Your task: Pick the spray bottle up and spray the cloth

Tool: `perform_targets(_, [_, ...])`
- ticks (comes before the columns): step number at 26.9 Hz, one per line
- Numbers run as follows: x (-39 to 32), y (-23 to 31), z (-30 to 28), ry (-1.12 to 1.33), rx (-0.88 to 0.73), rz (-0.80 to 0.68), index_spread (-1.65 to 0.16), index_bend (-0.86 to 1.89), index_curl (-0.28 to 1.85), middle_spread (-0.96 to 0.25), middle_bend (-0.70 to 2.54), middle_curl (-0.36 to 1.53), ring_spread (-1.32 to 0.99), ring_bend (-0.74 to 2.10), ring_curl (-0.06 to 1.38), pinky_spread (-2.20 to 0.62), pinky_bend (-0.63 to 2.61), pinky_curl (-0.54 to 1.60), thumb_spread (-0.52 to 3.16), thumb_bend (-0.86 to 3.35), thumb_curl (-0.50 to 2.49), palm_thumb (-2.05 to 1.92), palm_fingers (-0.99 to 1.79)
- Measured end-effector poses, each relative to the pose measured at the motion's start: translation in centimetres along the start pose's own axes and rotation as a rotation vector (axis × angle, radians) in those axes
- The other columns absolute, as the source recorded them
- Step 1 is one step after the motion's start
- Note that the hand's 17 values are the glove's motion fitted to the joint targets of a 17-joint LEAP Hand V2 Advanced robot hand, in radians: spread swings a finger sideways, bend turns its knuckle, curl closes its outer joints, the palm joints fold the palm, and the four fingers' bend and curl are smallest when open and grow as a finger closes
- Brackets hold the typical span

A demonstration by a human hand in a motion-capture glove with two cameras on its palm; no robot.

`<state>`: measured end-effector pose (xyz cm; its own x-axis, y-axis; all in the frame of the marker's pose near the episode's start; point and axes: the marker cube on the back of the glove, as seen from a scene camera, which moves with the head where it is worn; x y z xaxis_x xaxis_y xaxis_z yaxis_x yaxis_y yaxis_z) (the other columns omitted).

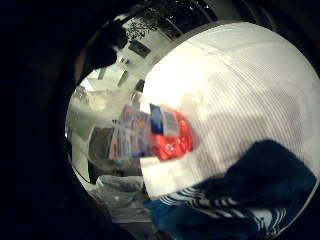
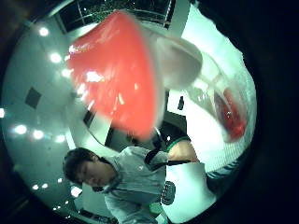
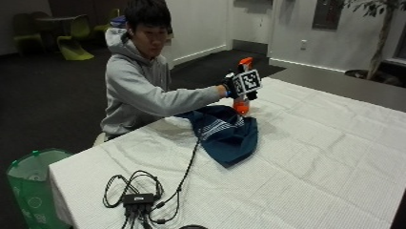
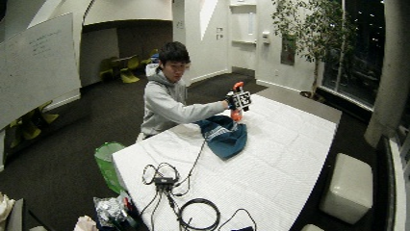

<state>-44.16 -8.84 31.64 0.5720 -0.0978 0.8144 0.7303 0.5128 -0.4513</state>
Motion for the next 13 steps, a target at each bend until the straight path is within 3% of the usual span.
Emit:
perform_targets(4, [-0.7, 2.6, -1.3, 0.027, 0.065, 0.007, -0.28, 0.02, 0.39, -0.03, 0.25, 0.4, -0.05, 0.35, 0.37, 0.05, 0.52, 0.42, 0.75, -0.08, 0.57, 0.63, 0.2])
perform_targets(13, [-2.5, 6.7, -2.8, 0.037, 0.104, 0.021, -0.33, 0.08, 0.28, -0.02, 0.24, 0.38, -0.02, 0.34, 0.32, 0.14, 0.54, 0.38, 0.84, -0.04, 0.49, 0.6, 0.16])
